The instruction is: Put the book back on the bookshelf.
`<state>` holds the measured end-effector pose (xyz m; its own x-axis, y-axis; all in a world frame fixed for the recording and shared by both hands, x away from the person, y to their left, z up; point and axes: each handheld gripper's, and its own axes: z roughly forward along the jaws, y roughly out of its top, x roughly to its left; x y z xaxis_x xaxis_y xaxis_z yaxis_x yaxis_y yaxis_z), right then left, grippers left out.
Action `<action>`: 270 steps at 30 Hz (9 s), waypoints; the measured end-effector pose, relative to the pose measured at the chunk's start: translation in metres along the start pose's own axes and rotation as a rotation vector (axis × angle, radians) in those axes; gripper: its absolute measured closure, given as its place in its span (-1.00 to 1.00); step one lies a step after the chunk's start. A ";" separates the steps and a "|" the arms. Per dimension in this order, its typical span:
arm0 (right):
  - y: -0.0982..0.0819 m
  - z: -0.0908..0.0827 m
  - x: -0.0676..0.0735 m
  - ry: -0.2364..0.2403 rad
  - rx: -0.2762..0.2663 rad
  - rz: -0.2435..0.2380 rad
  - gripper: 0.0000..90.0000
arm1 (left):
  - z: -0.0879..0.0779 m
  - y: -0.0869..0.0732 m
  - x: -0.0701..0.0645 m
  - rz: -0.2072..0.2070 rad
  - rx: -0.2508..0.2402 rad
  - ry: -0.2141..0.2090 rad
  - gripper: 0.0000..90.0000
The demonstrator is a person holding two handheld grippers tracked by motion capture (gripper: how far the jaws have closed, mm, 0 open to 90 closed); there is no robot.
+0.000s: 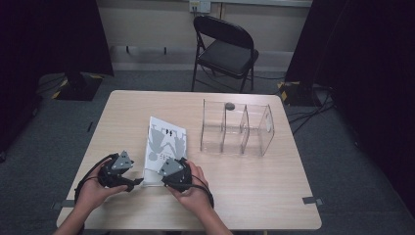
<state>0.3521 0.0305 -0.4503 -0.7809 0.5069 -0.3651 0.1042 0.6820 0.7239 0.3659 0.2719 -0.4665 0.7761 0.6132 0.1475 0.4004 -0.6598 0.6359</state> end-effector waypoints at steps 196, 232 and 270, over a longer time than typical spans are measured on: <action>-0.016 0.016 -0.004 -0.037 0.028 -0.087 -0.18 | 0.012 0.036 -0.024 -0.038 -0.127 -0.124 0.05; 0.048 -0.047 -0.071 0.046 0.162 0.012 0.43 | 0.025 0.027 -0.008 0.091 -0.103 0.011 -0.54; 0.082 -0.039 -0.075 0.157 0.264 -0.078 0.24 | -0.002 0.061 -0.024 0.386 -0.179 0.052 0.18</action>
<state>0.3947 0.0280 -0.3405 -0.8762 0.3743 -0.3034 0.1806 0.8390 0.5133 0.3705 0.2175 -0.4295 0.8250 0.3600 0.4356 -0.0090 -0.7623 0.6471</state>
